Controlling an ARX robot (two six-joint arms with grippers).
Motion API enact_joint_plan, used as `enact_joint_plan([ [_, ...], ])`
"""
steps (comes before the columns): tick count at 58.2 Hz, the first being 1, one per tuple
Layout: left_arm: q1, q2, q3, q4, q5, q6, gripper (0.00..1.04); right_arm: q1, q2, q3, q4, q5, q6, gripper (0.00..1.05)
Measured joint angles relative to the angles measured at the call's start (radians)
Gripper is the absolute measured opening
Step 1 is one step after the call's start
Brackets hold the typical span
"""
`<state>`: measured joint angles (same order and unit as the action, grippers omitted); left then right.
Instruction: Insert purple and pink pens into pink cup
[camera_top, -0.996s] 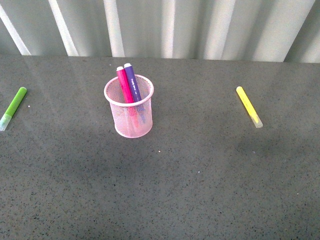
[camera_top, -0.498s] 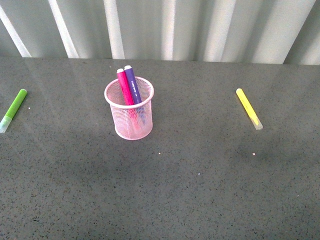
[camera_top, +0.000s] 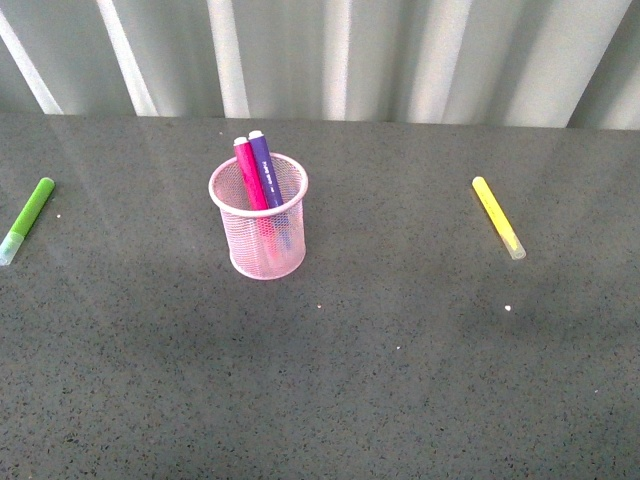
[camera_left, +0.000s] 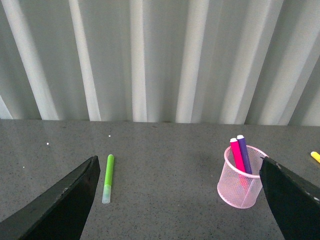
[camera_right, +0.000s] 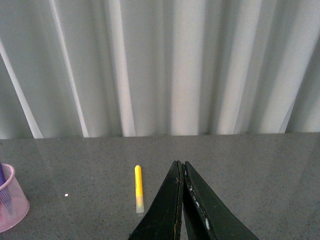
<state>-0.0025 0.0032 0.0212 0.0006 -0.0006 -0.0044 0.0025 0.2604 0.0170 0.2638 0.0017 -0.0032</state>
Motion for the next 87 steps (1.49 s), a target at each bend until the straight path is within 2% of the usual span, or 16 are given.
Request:
enact_joint_plan([
  [19, 0.000, 0.000, 0.000, 0.000, 0.000, 0.000, 0.98, 0.000, -0.085, 0.000, -0.084, 0.000, 0.000, 0.03],
  [26, 0.000, 0.000, 0.000, 0.000, -0.001, 0.000, 0.98, 0.000, -0.229, 0.000, -0.256, 0.001, 0.000, 0.03],
  [44, 0.000, -0.001, 0.000, 0.000, 0.000, 0.000, 0.98, 0.000, -0.256, 0.000, -0.262, 0.000, 0.000, 0.04],
  [48, 0.000, -0.001, 0.000, 0.000, 0.000, 0.000, 0.98, 0.000, -0.256, 0.000, -0.262, 0.000, 0.000, 0.21],
  [55, 0.000, -0.001, 0.000, 0.000, 0.000, 0.000, 0.98, 0.000, -0.256, 0.000, -0.262, 0.000, 0.000, 0.41],
  [63, 0.000, -0.001, 0.000, 0.000, 0.000, 0.000, 0.98, 0.000, -0.256, 0.000, -0.262, 0.000, 0.000, 0.74],
  [72, 0.000, -0.001, 0.000, 0.000, 0.000, 0.000, 0.98, 0.000, -0.256, 0.000, -0.262, 0.000, 0.002, 0.99],
  [87, 0.000, -0.001, 0.000, 0.000, 0.000, 0.000, 0.98, 0.000, -0.256, 0.000, -0.262, 0.000, 0.002, 0.98],
])
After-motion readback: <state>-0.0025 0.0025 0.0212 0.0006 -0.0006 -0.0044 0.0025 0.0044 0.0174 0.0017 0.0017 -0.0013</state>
